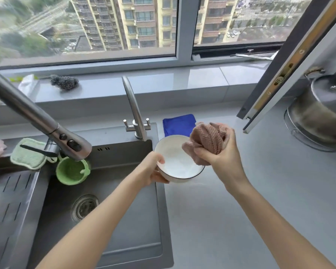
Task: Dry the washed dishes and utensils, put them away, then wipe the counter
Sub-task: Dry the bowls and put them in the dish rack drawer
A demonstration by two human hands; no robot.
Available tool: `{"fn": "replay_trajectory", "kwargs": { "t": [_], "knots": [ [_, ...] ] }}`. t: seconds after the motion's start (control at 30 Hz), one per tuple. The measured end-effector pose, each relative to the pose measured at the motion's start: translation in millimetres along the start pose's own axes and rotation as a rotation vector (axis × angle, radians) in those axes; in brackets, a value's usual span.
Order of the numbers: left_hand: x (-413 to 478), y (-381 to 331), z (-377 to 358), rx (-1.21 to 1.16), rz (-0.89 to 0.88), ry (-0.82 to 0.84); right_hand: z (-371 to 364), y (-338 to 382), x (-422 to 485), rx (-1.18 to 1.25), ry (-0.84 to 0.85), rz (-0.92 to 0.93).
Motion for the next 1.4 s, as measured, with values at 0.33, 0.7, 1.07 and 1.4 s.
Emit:
{"fn": "replay_trajectory", "kwargs": {
  "t": [0.33,0.7,1.07,1.4],
  "knots": [
    [-59.8,63.2,79.2,-0.042,-0.004,-0.058,-95.2,-18.2,-55.0,-0.757,0.807,0.181],
    [-90.8,76.4,139.6,0.098,0.004,-0.03,-140.1,-26.9,-97.2,-1.179,1.32,0.629],
    [-98.1,90.8,145.3,0.045,-0.114,0.06,-140.8,12.6,-97.3,-0.217,0.565,-0.318],
    [-104.9,79.7,136.1,0.091,-0.228,0.153,-136.5,-40.6,-125.8,-1.248,0.914,0.742]
  ]
}}
Point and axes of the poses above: each hand's wrist, its own x-axis towards the middle knuckle, its own z-axis out of the back of the hand, y = z × x, the point moved 1 cm from there along x, towards the middle knuckle, and after that the axes turned 2 degrees about y, right-handed, at the moved point
